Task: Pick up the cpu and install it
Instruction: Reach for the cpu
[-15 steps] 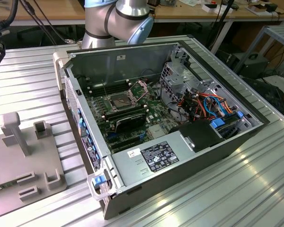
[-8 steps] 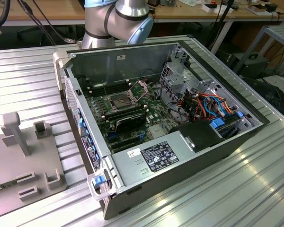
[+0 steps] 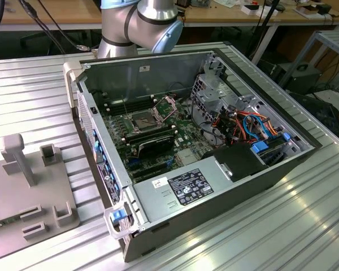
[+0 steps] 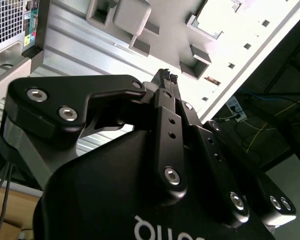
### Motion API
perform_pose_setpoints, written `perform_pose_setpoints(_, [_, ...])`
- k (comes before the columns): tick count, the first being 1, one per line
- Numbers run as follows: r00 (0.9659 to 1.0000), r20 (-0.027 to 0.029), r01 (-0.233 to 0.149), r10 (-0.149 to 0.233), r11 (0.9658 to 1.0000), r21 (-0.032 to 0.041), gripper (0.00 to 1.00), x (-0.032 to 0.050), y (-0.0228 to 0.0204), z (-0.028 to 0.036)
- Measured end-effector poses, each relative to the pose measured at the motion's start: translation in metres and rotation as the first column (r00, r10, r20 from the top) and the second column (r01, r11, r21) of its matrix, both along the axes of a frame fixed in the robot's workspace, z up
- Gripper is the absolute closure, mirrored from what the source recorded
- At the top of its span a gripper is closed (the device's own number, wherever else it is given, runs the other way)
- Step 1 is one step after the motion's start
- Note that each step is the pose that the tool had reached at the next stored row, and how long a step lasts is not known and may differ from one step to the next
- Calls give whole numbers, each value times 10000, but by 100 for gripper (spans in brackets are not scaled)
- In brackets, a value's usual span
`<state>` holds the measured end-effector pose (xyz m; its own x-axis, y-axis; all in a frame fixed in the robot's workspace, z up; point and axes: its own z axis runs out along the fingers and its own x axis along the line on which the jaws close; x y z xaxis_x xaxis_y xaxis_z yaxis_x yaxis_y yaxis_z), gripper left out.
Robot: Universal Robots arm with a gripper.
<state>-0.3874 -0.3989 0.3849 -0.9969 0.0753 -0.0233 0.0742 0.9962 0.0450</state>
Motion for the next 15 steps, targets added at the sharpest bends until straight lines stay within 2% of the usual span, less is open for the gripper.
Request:
perform_pose_setpoints(8, [10000,-1,0,0,10000,-1,89,-15,0,-2])
perform_pose_setpoints(15, [10000,1,0,0,10000,0,89,-21,0,-29])
